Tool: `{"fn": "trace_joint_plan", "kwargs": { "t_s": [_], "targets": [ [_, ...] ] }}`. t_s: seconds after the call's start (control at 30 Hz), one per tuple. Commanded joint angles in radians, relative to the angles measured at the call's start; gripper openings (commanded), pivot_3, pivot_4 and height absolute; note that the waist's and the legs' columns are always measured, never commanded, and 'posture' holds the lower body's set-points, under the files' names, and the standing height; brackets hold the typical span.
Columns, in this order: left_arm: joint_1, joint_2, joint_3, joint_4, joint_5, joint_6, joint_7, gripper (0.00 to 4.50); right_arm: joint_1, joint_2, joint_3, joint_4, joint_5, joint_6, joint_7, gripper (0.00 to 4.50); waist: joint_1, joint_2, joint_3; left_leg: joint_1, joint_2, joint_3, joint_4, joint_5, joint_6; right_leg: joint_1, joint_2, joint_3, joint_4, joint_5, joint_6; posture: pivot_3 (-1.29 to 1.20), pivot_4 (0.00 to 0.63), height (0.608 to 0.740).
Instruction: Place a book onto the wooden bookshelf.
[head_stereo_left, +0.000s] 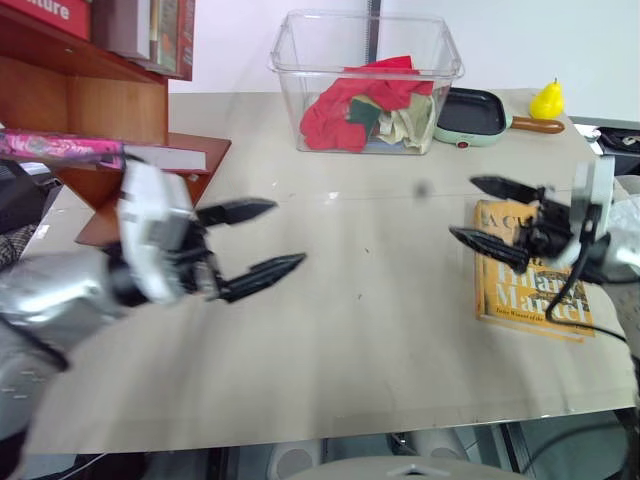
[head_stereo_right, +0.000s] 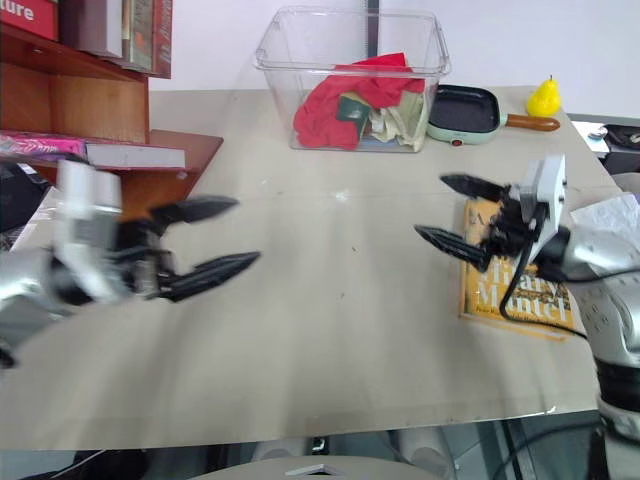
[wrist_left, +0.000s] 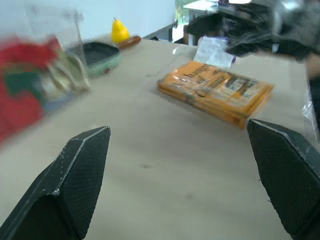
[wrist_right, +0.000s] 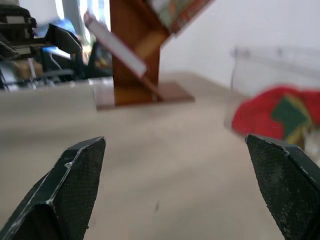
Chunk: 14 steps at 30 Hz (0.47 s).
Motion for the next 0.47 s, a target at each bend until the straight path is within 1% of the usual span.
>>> {"fn": "trace_joint_plan", "kwargs": {
  "t_s": [0.03, 0.1, 0.17, 0.2, 0.27, 0.37, 0.47],
  "targets": [
    [0.042, -0.05, -0.057, 0.022, 0.094, -0.024, 0.0, 4.48, 0.184, -0.017, -0.144, -0.163, 0.006, 0.024, -0.062, 4.43, -0.001, -0.001, -0.001, 0.0, 0.0, 0.0, 0.0, 0.0, 0.0, 0.0, 0.0, 0.0, 0.0, 0.0, 0.0, 0.0, 0.15, 0.74],
    [0.105, -0.057, -0.053, 0.073, 0.163, -0.057, -0.061, 4.48, 0.343, -0.003, -0.232, -0.231, 0.003, 0.029, -0.079, 4.43, -0.006, -0.001, -0.001, 0.0, 0.0, 0.001, 0.001, 0.0, 0.0, 0.0, 0.0, 0.001, 0.0, 0.0, 0.0, 0.0, 0.15, 0.74],
    [0.156, -0.057, -0.033, 0.141, 0.225, -0.1, -0.122, 4.48, 0.516, 0.031, -0.324, -0.277, -0.015, 0.013, -0.079, 4.43, -0.005, -0.001, -0.002, 0.003, 0.0, 0.004, 0.001, 0.0, 0.0, 0.001, 0.0, 0.003, -0.001, -0.003, -0.003, 0.0, 0.15, 0.74],
    [0.171, -0.056, -0.025, 0.183, 0.257, -0.126, -0.148, 4.48, 0.592, 0.05, -0.36, -0.286, -0.033, -0.005, -0.072, 4.43, -0.005, -0.001, -0.002, 0.003, 0.0, 0.004, 0.001, 0.0, 0.0, 0.002, -0.001, 0.003, -0.001, -0.005, -0.001, 0.0, 0.15, 0.74],
    [0.187, -0.052, -0.015, 0.251, 0.311, -0.172, -0.194, 4.48, 0.696, 0.084, -0.403, -0.295, -0.056, -0.033, -0.065, 4.43, -0.005, -0.002, -0.003, 0.004, 0.0, 0.004, 0.001, 0.0, 0.0, 0.003, -0.001, 0.003, -0.002, -0.005, 0.0, 0.0, 0.15, 0.74],
    [0.187, -0.056, -0.02, 0.301, 0.355, -0.201, -0.24, 4.48, 0.8, 0.13, -0.42, -0.281, -0.102, -0.088, -0.056, 4.43, -0.006, -0.004, -0.004, 0.008, 0.0, 0.007, 0.002, 0.0, 0.0, 0.004, -0.002, 0.005, -0.002, -0.005, 0.0, 0.0, 0.15, 0.74],
    [0.157, -0.076, -0.063, 0.314, 0.381, -0.199, -0.253, 4.48, 0.811, 0.154, -0.403, -0.272, -0.128, -0.115, -0.08, 4.43, -0.006, -0.005, -0.005, 0.01, 0.001, 0.008, 0.001, 0.0, -0.001, 0.005, -0.005, 0.005, -0.003, -0.005, 0.0, 0.0, 0.15, 0.74]
  ]
}}
